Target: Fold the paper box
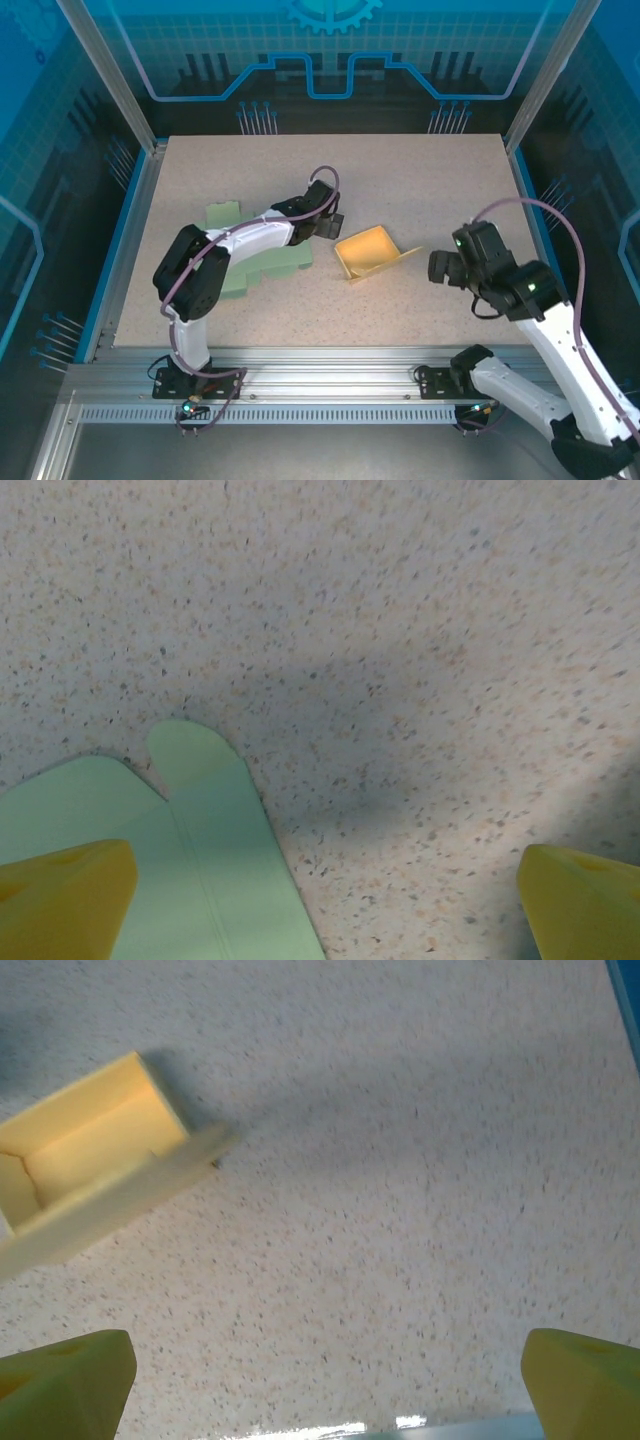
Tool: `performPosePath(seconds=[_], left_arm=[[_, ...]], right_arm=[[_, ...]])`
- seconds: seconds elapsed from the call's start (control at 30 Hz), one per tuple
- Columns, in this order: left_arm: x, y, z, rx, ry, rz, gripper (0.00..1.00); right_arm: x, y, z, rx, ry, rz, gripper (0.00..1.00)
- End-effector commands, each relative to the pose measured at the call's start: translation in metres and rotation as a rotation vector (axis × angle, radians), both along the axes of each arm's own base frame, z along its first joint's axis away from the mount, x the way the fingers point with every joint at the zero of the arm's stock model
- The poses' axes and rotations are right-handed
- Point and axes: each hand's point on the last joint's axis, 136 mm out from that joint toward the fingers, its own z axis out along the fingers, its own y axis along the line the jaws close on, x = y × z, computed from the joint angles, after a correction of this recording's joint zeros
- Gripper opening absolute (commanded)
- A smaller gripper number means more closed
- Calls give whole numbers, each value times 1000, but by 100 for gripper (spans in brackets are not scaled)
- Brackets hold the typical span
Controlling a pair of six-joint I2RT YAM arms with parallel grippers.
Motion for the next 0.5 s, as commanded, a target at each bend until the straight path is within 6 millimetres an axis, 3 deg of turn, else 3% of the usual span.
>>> performPosePath(seconds=[0.0,0.13,0.23,0.47], left_arm=[[2,9,-5,84,20,-5,99],[3,6,-17,99,56,-26,99],[3,4,-24,102,79,-38,99],[-7,1,-40,98,134,-67,96]], right_arm=[[-11,2,-35,75,86,-86,100],[-9,24,-86,165,186,-77,99],[0,34,-112,208,196,-92,93],[27,63,-141,373,140,-54,79]])
